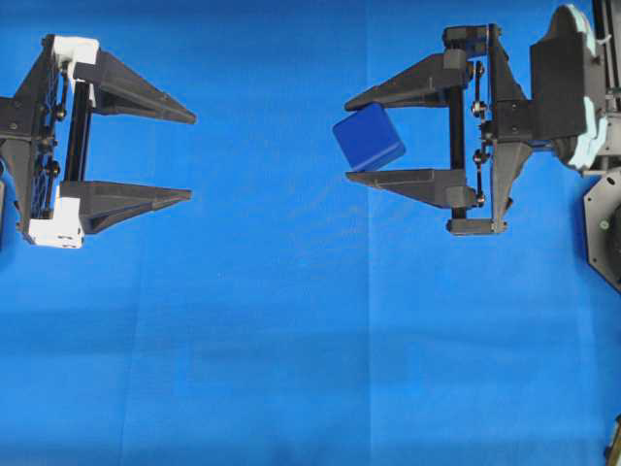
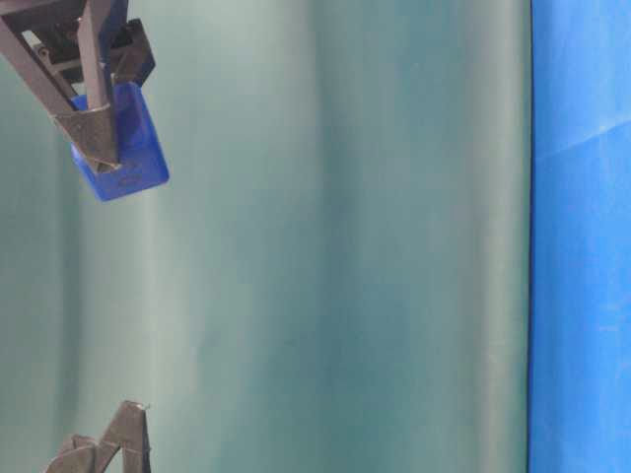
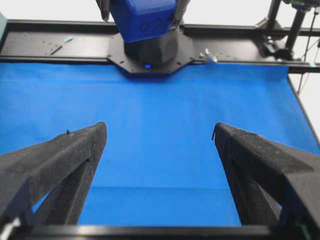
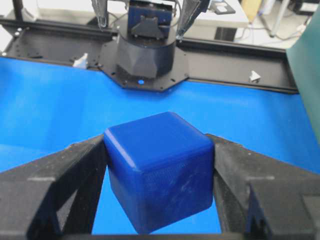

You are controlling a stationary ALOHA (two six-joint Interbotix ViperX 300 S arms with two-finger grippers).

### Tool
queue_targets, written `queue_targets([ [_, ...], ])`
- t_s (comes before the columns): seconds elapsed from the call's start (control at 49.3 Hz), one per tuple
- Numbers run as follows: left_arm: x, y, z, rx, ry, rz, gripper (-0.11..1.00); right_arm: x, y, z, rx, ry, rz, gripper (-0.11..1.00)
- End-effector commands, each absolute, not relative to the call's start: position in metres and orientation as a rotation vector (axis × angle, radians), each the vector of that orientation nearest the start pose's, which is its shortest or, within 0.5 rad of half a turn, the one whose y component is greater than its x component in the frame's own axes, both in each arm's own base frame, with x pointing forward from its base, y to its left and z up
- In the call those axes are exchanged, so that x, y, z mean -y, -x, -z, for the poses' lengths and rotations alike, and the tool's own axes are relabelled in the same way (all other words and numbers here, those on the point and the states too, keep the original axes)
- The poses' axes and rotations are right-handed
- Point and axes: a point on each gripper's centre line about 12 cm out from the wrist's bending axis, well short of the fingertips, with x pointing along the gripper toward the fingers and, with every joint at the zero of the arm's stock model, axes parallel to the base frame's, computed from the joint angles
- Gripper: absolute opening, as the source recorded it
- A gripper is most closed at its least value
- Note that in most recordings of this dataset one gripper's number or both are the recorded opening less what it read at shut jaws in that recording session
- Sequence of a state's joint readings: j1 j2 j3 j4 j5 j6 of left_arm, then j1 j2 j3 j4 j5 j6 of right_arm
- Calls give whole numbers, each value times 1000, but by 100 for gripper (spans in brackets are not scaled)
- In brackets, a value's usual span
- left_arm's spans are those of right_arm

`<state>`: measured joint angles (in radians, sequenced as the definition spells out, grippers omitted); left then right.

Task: Handover the blue block to the right arm after grasping it with the left arm, then place it in the designated position.
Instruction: 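Carry the cube with the right gripper toward the table center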

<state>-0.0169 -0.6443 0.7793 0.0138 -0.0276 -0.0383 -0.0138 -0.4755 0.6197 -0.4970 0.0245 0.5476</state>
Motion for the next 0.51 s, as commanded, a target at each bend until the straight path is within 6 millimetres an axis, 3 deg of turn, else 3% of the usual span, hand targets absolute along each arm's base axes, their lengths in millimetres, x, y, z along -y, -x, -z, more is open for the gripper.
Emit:
queue_targets([
  [0.0, 4, -280, -361, -71, 21, 15, 93, 5, -327, -374, -123, -55, 26, 55],
  [0.487, 4, -280, -362, -68, 21, 15, 93, 2, -326, -369, -168, -65, 34, 55],
])
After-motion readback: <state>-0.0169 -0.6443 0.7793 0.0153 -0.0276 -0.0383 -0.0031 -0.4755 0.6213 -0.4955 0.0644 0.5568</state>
